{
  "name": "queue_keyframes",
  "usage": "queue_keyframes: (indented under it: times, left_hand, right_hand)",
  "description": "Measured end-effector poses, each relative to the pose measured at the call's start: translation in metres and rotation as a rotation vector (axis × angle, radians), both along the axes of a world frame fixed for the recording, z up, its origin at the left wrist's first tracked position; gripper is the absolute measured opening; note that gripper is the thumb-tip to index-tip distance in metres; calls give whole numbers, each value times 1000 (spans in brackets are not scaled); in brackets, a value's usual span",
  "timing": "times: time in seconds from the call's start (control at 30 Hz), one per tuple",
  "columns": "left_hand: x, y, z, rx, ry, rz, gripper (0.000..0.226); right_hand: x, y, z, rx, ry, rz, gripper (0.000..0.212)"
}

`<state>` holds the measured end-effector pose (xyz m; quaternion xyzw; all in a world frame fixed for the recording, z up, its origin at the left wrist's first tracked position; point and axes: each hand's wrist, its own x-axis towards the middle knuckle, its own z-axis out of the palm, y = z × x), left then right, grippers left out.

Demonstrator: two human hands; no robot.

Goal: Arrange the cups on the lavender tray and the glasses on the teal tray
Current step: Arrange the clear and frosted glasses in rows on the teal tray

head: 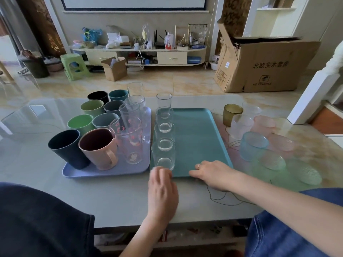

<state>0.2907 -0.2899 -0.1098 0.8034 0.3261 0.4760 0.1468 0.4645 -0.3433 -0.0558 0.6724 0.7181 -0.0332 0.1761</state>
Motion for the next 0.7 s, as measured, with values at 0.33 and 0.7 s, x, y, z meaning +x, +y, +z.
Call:
queue_keyframes:
  times: [0.33, 0.7]
  left_hand:
    - [54, 12, 10, -32, 524, -373, 25]
    - [188, -19, 77, 61, 535, -574, 58]
  right_hand:
    - [31, -12, 80, 176, 364, -256, 19]
    - [159, -102, 103, 214, 222, -972, 34]
